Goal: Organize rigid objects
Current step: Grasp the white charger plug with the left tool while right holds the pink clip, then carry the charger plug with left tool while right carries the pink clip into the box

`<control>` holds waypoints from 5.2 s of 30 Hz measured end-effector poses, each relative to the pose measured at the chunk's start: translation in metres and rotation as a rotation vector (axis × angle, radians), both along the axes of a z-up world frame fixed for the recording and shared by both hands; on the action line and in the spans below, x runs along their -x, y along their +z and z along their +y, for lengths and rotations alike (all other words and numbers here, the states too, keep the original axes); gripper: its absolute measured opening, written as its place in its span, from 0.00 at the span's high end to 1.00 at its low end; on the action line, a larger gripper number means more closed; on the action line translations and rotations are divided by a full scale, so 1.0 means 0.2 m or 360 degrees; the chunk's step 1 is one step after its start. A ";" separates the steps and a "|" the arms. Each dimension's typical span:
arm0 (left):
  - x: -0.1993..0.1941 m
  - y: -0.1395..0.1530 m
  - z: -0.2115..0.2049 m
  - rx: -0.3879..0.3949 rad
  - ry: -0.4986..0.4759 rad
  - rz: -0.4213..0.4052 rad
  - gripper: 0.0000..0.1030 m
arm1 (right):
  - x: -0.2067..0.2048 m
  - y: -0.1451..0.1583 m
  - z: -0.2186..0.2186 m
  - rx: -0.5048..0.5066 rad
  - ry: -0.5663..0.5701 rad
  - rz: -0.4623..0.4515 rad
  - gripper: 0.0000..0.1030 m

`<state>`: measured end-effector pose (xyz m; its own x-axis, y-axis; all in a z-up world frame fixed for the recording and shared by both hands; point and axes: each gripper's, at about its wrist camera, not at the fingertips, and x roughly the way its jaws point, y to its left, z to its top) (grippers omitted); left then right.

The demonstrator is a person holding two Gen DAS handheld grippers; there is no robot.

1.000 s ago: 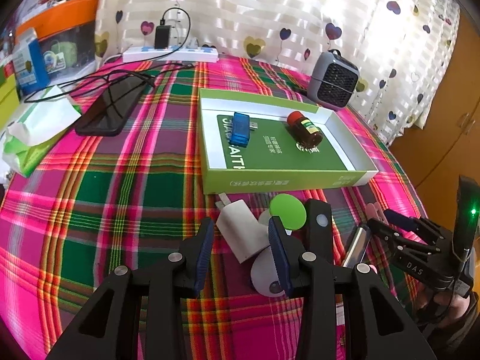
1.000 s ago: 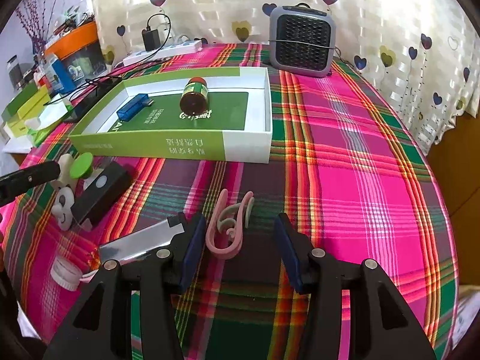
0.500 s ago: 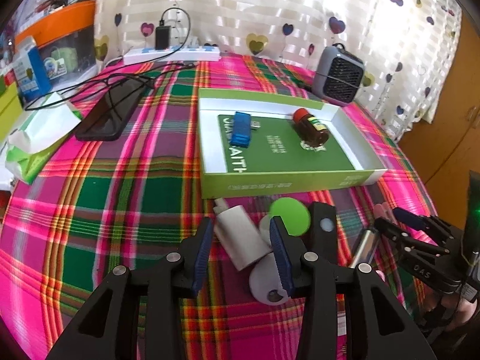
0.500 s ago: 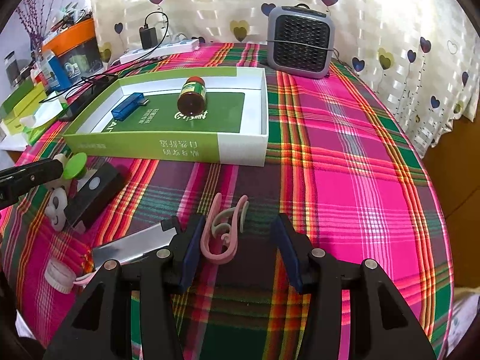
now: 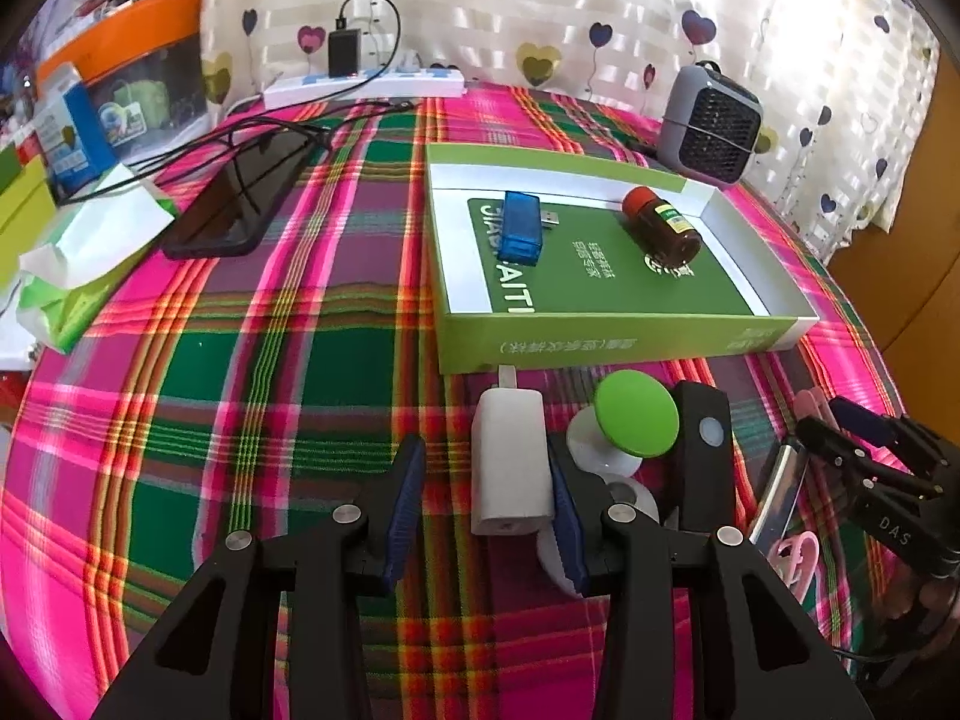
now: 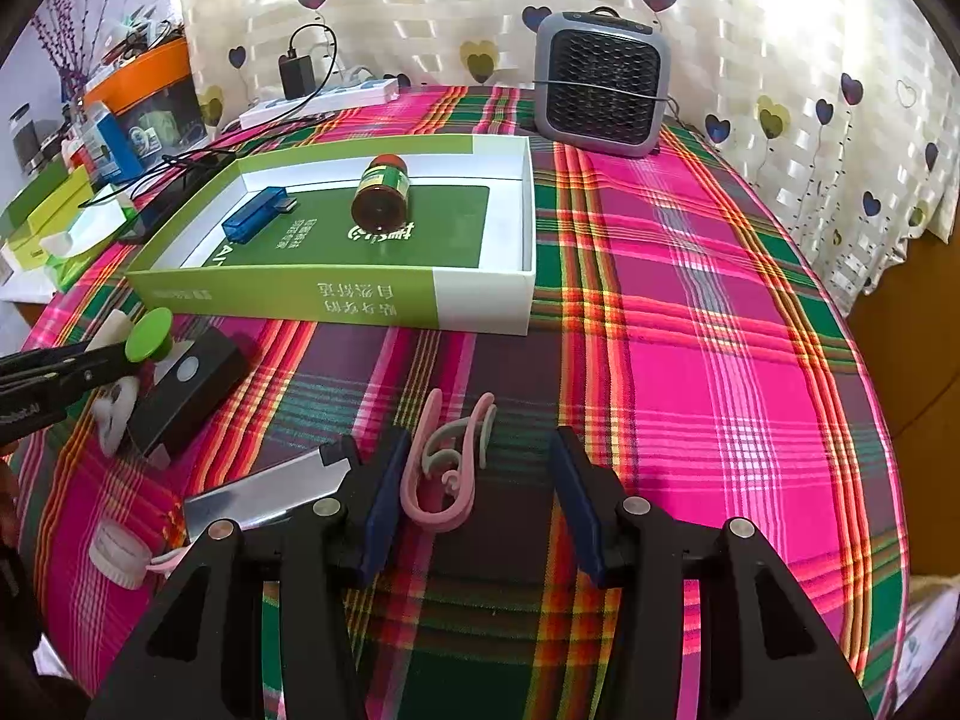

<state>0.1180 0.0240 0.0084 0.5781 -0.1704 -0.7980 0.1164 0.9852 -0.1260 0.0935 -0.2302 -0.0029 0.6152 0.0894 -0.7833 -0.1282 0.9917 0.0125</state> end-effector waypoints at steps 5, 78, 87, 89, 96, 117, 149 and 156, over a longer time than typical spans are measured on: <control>-0.02 0.00 0.02 0.0033 0.0006 -0.0014 0.63 | 0.00 0.00 0.00 0.0000 0.0001 0.0000 0.53; -0.17 0.27 -0.01 0.0089 -0.0085 -0.0173 0.81 | -0.17 0.29 0.00 -0.0104 0.0029 -0.0201 0.77; -0.30 0.28 -0.07 0.0124 -0.0116 -0.0165 0.81 | -0.32 0.31 0.04 -0.0105 0.0073 -0.0190 0.77; -0.34 0.29 -0.09 0.0135 -0.0119 -0.0167 0.81 | -0.36 0.30 0.05 -0.0119 0.0081 -0.0173 0.77; -0.47 0.27 -0.17 0.0132 -0.0150 -0.0136 0.81 | -0.49 0.26 0.06 -0.0145 0.0077 -0.0116 0.76; -0.75 0.04 -0.36 0.0054 -0.0263 0.0050 0.81 | -0.79 0.08 0.10 -0.0134 0.0096 0.0042 0.76; -0.79 0.01 -0.37 0.0019 -0.0255 0.0076 0.80 | -0.84 0.04 0.12 -0.0108 0.0098 0.0073 0.76; -0.79 0.01 -0.37 0.0009 -0.0247 0.0075 0.71 | -0.84 0.04 0.12 -0.0122 0.0089 0.0072 0.76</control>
<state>0.2753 -0.0499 0.0100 0.5063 -0.2592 -0.8225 0.2607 0.9551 -0.1405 0.2606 -0.2068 0.0059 0.5717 0.1833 -0.7997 -0.1811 0.9789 0.0949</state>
